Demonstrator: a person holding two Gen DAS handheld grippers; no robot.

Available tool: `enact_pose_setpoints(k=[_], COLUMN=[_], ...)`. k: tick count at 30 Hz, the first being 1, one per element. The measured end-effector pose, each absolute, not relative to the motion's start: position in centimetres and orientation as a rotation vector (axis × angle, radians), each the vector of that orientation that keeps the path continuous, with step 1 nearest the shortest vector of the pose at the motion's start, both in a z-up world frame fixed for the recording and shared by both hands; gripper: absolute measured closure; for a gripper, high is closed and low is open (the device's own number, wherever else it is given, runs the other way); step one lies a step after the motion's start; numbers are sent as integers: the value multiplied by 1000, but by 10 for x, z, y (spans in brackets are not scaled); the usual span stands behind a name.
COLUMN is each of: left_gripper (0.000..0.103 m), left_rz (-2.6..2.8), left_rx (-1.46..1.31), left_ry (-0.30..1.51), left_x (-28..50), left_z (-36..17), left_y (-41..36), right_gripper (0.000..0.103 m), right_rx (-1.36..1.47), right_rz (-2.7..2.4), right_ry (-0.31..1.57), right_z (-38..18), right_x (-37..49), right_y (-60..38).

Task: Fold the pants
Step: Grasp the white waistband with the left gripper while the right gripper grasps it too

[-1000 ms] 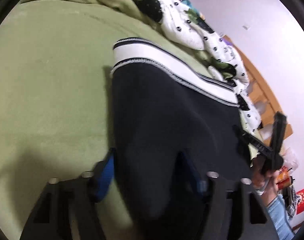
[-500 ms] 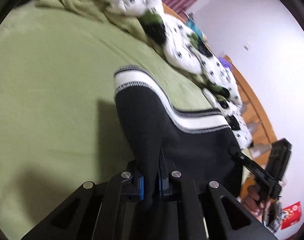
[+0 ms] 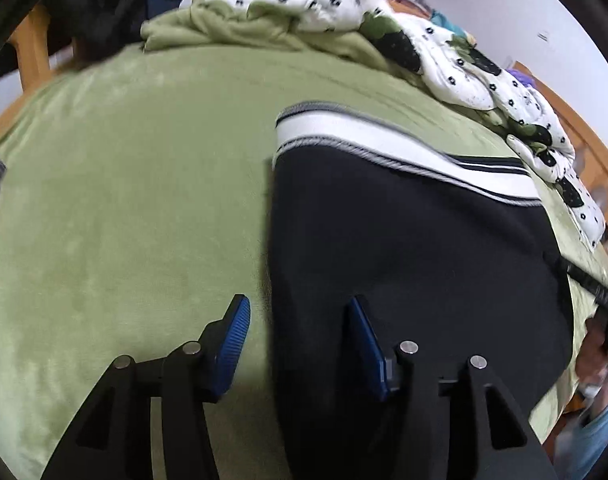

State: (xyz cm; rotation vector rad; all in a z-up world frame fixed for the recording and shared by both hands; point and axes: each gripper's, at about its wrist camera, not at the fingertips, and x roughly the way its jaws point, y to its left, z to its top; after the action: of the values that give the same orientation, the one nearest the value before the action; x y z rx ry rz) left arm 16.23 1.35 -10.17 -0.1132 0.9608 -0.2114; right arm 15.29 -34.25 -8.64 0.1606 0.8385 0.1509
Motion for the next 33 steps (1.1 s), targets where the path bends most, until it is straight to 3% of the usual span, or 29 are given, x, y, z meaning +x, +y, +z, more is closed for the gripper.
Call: enact_pose_setpoints(k=[3,6,7,8,10,13,17,19,21,24,29,33], left_gripper=[47,47,47,47,47,47,47,47,47,47,47,46], left_rz=[-234,-239,-235,-227,-212,-240,-283,-290,-289,-285,-168,-212], left_rx=[-138,-142,-134,-121,-87,-82,-98,-74,-54,-46,48,-51], left_ry=[942,953,950,946,922,874,847,816,778,769,864,843], left_x=[162,168,170,168,163,150,156,164,172,207,267,270], left_z=[-91,-86,-85,-84,-79,-69,-61,-57,-52,-48,-95,-108], left_y=[11,9,6,8,9,14,0,-15,-24,-45,-72,-59], right_gripper=[56,54,63,66,93,93,87,74,73,57,55,51], right_rx=[169,147,107,81,57,193,80,65,119,137,-42,49], right_rz=[160,149,127,110,150,196,108,109,70,112,5,10], right_ry=[751,793,850,878,810,752,798,810,728,717,801,819], right_z=[-61,-68,-81,-91,-83,-65,-95,-78,-53,-39,-85,-98], right_x=[157,186,200,206,200,185,192,192,189,200,252,253], right_y=[-338,-321,-313,-309,-308,-334,-331,-332,-338,-324,-287,-306])
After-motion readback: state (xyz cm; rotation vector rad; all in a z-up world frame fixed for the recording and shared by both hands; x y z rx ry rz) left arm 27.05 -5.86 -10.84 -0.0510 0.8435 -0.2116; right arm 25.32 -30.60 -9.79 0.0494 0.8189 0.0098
